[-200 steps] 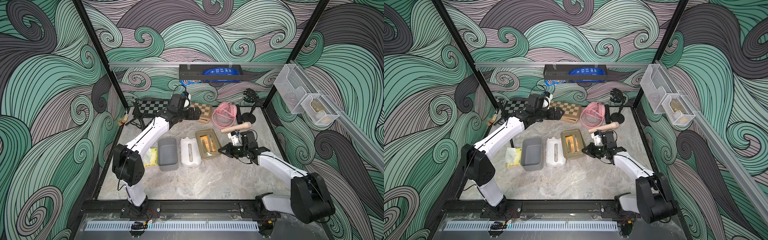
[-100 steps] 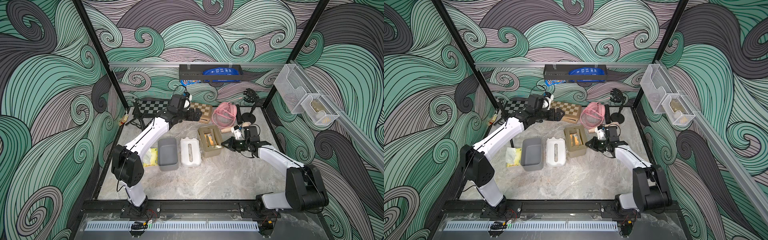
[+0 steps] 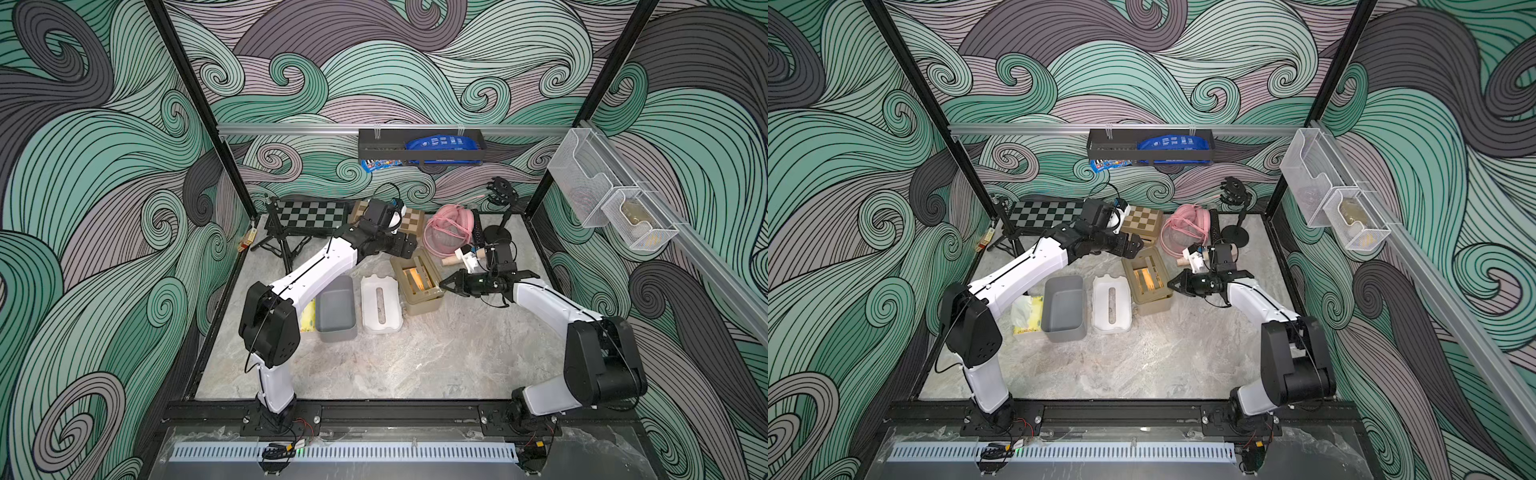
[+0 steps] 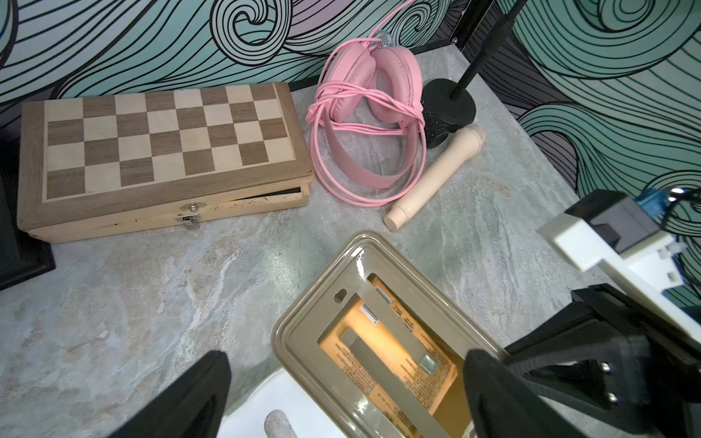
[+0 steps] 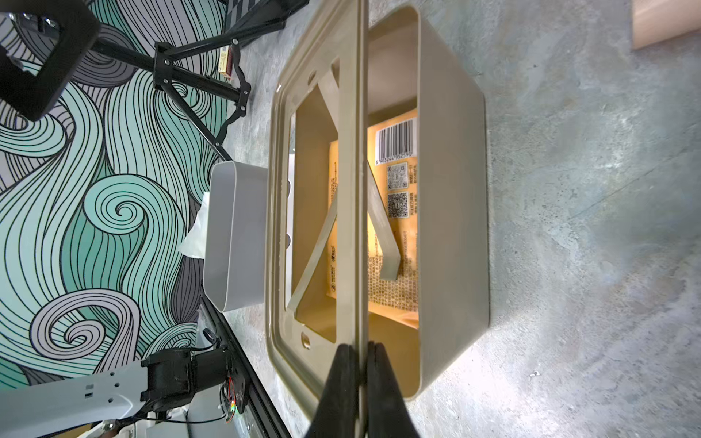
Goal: Put the tissue paper into the tissue box
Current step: Close the box lid on the tissue box.
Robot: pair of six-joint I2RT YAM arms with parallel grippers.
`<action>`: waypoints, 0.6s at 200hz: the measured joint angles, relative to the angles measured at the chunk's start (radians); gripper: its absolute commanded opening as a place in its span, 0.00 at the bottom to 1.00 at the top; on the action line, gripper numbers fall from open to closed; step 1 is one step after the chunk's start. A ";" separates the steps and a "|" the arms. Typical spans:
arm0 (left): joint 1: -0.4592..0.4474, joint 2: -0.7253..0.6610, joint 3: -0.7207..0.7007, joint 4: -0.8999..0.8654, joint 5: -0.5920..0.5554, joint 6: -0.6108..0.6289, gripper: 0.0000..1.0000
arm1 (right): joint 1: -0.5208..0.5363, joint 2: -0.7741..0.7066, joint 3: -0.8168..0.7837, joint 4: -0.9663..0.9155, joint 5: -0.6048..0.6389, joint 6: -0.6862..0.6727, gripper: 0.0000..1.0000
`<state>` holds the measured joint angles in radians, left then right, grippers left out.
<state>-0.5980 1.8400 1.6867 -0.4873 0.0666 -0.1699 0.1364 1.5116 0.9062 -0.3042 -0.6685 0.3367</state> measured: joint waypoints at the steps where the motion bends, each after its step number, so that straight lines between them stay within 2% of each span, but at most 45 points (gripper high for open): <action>1: 0.000 0.001 0.000 0.000 -0.002 0.001 0.99 | 0.000 0.001 0.000 0.000 0.000 -0.001 0.00; 120: -0.032 0.040 0.009 -0.049 -0.068 0.010 0.99 | -0.058 0.037 -0.005 -0.015 -0.016 -0.035 0.00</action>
<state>-0.6296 1.8801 1.6958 -0.5362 -0.0010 -0.1600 0.0788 1.5490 0.9016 -0.3191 -0.6849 0.3012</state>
